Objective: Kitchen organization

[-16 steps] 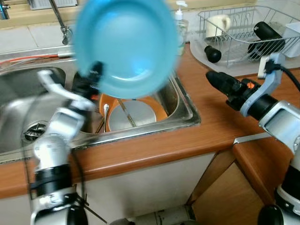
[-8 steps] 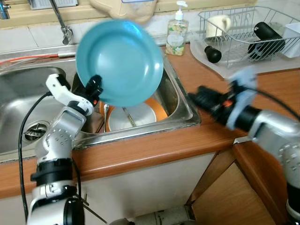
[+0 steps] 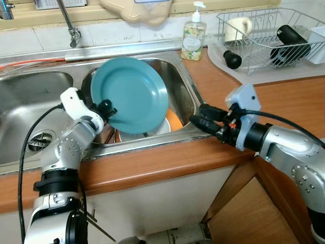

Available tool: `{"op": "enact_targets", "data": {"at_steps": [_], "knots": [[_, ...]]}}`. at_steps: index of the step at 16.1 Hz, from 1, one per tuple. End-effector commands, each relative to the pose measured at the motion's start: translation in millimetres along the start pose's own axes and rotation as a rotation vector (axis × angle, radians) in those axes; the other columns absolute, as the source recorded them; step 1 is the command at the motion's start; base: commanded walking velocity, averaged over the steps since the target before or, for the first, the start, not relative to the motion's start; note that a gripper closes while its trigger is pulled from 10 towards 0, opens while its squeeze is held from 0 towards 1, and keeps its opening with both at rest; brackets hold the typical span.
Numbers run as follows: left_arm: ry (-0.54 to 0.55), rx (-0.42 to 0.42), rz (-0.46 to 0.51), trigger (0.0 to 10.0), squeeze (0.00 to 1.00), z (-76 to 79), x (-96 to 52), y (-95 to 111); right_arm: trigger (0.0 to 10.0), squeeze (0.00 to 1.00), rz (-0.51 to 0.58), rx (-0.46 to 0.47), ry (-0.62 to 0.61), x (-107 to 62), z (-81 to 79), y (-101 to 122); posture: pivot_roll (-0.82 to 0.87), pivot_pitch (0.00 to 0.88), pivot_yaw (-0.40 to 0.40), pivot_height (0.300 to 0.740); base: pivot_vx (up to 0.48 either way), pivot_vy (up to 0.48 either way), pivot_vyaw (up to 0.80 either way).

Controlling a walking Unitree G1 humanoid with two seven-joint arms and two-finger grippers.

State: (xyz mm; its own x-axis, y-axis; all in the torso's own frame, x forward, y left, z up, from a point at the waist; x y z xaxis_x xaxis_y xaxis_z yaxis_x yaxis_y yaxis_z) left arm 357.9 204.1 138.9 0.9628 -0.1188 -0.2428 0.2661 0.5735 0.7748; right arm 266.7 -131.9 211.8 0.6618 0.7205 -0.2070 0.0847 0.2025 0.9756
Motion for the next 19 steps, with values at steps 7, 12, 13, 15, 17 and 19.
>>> {"op": "enact_targets", "data": {"at_steps": [7,12,13,15,17,19], "knots": [[0.073,0.126,-0.19,10.0,0.0,5.6,9.6,-17.9,10.0,0.0,-0.025,-0.066,0.037,0.8,-6.5,-3.4,-0.19,0.0,0.075,0.74,0.0,0.0,0.0],[0.048,0.127,-0.211,10.0,1.0,9.5,10.2,-19.3,10.0,0.0,-0.028,-0.073,0.029,1.6,-5.5,-4.5,-0.19,0.0,0.081,0.74,0.0,0.0,0.0],[0.052,0.135,-0.215,10.0,1.0,9.3,10.3,-18.8,10.0,0.0,-0.028,-0.073,0.027,1.8,-5.0,-4.6,-0.19,0.0,0.082,0.74,0.0,0.0,0.0],[0.057,0.141,-0.216,10.0,1.0,8.7,10.3,-17.7,10.0,0.0,-0.027,-0.071,0.022,2.0,-3.9,-4.9,-0.18,0.0,0.082,0.74,0.0,0.0,0.0],[0.066,0.164,-0.212,10.0,1.0,6.7,9.4,-15.7,10.0,0.0,-0.024,-0.069,0.015,2.2,-2.5,-4.7,-0.18,0.0,0.081,0.74,0.0,0.0,0.0],[0.086,0.22,-0.21,10.0,1.0,2.5,8.1,-14.0,10.0,0.0,-0.032,-0.065,-0.008,2.6,0.4,-5.6,-0.18,0.0,0.081,0.74,0.0,0.0,0.0]]}}
Point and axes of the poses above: a point about 5 cm out from each wrist's last joint towards the gripper, its own x axis pointing out of the wrist towards the gripper, its own y axis along the axis of the wrist's last joint, z = x × y, the point moved 1 cm from there along x, pointing out of the wrist towards the gripper, and after that the axes turned 2 degrees about -x, right-handed, at the moved point
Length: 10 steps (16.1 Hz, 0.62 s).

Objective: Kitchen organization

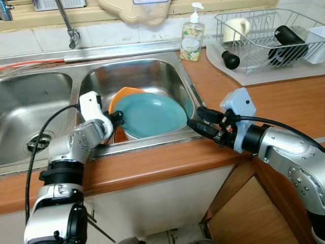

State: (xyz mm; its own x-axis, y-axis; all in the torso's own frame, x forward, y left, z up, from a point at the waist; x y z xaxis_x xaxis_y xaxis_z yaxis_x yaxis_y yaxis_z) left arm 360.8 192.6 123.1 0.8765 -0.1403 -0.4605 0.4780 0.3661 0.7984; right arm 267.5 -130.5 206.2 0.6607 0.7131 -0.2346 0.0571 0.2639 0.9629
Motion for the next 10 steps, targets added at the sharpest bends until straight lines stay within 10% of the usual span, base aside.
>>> {"op": "enact_targets", "data": {"at_steps": [1,3,4,5,10], "knots": [[0.01,0.043,0.013,10.0,1.0,-1.0,-1.8,5.0,10.0,0.0,-0.01,0.003,-0.031,0.2,3.8,-1.6,-0.18,0.0,0.081,0.74,0.0,0.0,0.0],[0.043,0.123,0.041,10.0,1.0,-6.8,-5.1,8.9,10.0,0.0,-0.007,0.021,-0.107,1.2,12.3,-3.4,-0.18,0.0,0.081,0.74,0.0,0.0,0.0],[0.049,0.177,0.076,10.0,1.0,-8.0,-8.4,13.8,10.0,0.73,0.021,0.038,-0.153,1.8,16.5,-1.2,-0.18,0.0,0.08,0.74,0.0,0.0,0.0],[0.026,0.246,0.166,10.0,1.0,-4.3,-14.5,24.4,10.0,1.0,0.061,0.059,-0.207,3.8,20.2,3.5,-0.18,0.0,0.079,0.74,0.0,0.0,0.0],[0.016,0.437,0.51,10.0,1.0,18.4,-38.3,58.1,10.0,1.0,0.198,-0.004,-0.391,12.4,20.7,16.9,-0.18,0.0,0.077,0.74,0.0,0.0,0.64]]}}
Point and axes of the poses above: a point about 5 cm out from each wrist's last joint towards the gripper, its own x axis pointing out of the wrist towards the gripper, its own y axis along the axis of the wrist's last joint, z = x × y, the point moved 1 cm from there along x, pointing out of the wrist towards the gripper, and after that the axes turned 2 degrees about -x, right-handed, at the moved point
